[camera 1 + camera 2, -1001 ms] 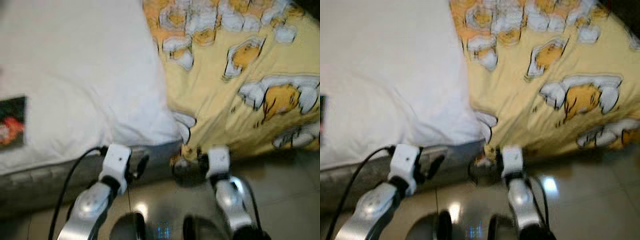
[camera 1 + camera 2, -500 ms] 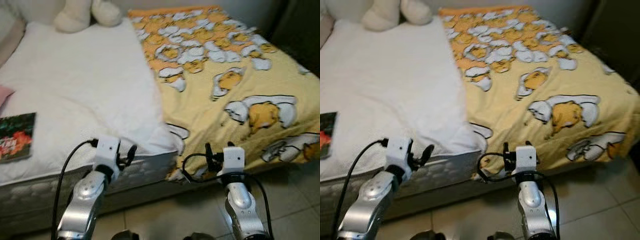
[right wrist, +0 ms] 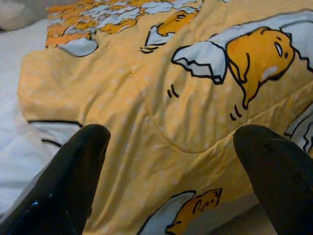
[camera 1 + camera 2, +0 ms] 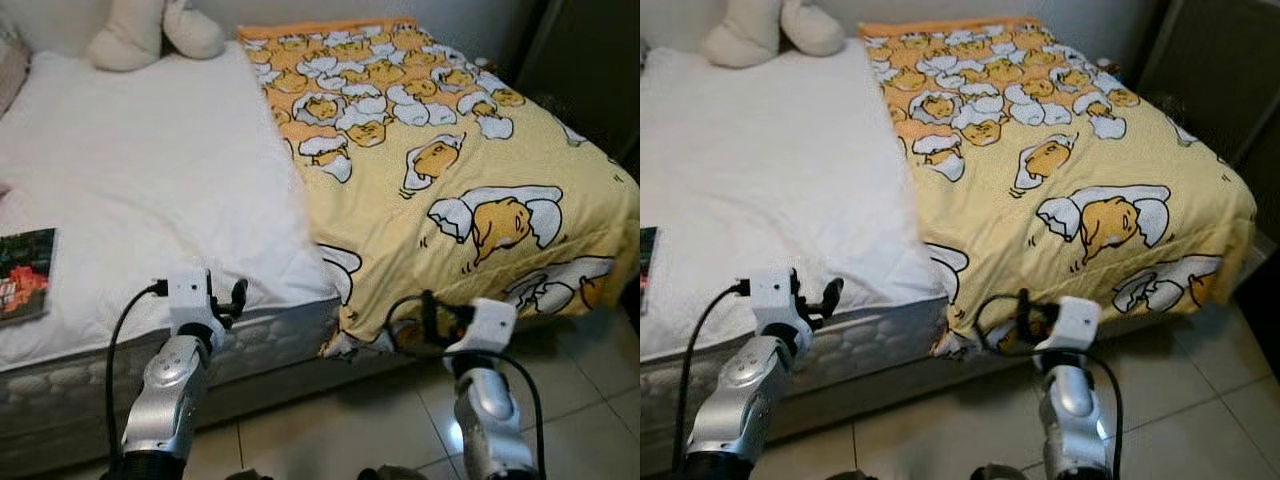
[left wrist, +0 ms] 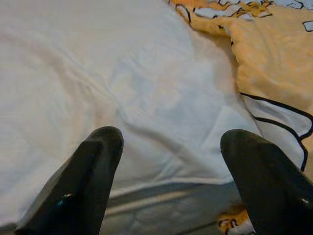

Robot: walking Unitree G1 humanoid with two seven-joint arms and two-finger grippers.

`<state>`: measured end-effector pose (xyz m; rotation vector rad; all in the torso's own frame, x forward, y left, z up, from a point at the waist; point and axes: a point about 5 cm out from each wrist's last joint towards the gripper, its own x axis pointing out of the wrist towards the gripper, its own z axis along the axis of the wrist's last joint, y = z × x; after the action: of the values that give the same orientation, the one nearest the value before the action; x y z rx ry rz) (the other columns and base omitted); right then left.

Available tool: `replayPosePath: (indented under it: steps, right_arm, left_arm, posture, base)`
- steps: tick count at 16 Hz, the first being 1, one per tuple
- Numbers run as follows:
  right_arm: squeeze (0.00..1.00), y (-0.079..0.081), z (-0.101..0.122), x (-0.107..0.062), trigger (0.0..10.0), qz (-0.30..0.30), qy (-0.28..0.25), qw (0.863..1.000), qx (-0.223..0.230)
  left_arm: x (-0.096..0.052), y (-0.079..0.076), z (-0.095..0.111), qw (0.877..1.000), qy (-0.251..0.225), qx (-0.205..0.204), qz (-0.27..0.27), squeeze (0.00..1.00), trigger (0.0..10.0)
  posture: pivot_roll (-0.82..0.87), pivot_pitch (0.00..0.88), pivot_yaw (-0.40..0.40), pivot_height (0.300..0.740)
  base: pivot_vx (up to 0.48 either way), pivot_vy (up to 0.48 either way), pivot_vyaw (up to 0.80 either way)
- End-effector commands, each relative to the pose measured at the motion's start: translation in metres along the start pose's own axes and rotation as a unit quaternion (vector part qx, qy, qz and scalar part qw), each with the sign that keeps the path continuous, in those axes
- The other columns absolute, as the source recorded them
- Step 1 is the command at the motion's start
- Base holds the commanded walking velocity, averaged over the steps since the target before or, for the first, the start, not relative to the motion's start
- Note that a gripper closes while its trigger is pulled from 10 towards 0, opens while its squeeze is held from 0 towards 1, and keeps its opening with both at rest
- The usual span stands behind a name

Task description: Clean up the room

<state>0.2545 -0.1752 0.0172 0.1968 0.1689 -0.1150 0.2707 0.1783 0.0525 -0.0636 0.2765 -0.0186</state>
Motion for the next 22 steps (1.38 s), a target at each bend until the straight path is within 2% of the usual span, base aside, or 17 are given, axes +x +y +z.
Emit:
replayPosePath:
  steps: [1, 6, 7, 8, 9, 15, 22]
  right_arm:
    - [1.0, -0.001, -0.003, 0.001, 10.0, 0.0, 0.011, 1.0, 0.013]
    - [1.0, 0.006, -0.008, 0.002, 10.0, 0.017, 0.035, 0.999, -0.015]
    - [0.51, 0.007, -0.009, 0.003, 10.0, 0.021, 0.04, 0.999, -0.025]
    - [0.51, 0.007, -0.009, 0.004, 10.0, 0.024, 0.043, 0.998, -0.033]
    - [0.0, 0.01, -0.009, 0.006, 10.0, 0.034, 0.047, 0.997, -0.044]
    - [0.0, 0.011, -0.006, 0.012, 10.0, 0.043, 0.05, 0.996, -0.06]
    - [0.0, 0.014, 0.002, 0.014, 10.0, 0.054, 0.023, 0.994, -0.091]
  left_arm:
    - [0.0, -0.004, 0.002, 1.0, -0.009, 0.01, -0.007, 0.0, 10.0]
    - [0.0, -0.013, 0.007, 0.997, -0.027, 0.057, -0.041, 0.0, 10.0]
    - [-0.001, -0.015, 0.008, 0.997, -0.032, 0.058, -0.051, 0.0, 10.0]
    - [-0.001, -0.017, 0.008, 0.996, -0.035, 0.058, -0.057, 0.0, 10.0]
    - [-0.002, -0.021, 0.01, 0.995, -0.043, 0.064, -0.068, 0.0, 10.0]
    - [-0.001, -0.024, 0.017, 0.993, -0.063, 0.068, -0.077, 0.0, 10.0]
    - [-0.001, -0.044, 0.02, 0.985, -0.08, 0.08, -0.132, 0.0, 10.0]
  posture:
    - [-0.09, 0.0, 0.029, 0.74]
    - [-0.09, 0.0, 0.037, 0.74]
    - [-0.09, 0.0, 0.038, 0.74]
    - [-0.09, 0.0, 0.038, 0.74]
    - [-0.09, 0.0, 0.038, 0.74]
    - [-0.08, 0.0, 0.03, 0.74]
    - [-0.09, 0.0, 0.033, 0.74]
  base:
    - [0.0, 0.0, 0.0]
    - [0.0, 0.0, 0.0]
    - [0.364, -0.307, 0.0]
    - [0.364, -0.307, 0.0]
    - [0.435, 0.0, 0.0]
    - [0.453, 0.0, 0.0]
    - [0.392, 0.0, 0.0]
